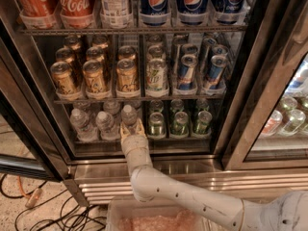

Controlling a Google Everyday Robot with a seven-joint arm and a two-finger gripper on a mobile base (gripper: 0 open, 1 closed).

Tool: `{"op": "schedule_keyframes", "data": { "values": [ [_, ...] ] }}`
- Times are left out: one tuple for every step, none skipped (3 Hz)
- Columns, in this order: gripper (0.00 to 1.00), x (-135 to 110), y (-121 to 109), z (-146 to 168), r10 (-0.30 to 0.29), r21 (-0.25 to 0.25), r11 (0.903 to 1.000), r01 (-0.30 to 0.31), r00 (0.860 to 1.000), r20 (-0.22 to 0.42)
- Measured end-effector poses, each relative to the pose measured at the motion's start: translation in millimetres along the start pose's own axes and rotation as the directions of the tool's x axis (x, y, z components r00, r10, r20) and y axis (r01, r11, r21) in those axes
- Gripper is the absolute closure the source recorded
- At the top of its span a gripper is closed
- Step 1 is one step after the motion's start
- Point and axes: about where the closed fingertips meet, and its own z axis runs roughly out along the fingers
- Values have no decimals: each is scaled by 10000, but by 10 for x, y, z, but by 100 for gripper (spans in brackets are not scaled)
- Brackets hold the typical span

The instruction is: Pick water bottle from middle shelf of fridge

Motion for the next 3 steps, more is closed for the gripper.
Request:
{"op": "schedule_keyframes", "data": {
  "values": [
    [100,-156,114,-44,201,-134,9997,-194,9984,525],
    [100,-427,222,-97,297,-228,9994,-268,9904,1350],
    [100,-627,278,-156,334,-310,9991,-279,9799,1969]
  ]
}}
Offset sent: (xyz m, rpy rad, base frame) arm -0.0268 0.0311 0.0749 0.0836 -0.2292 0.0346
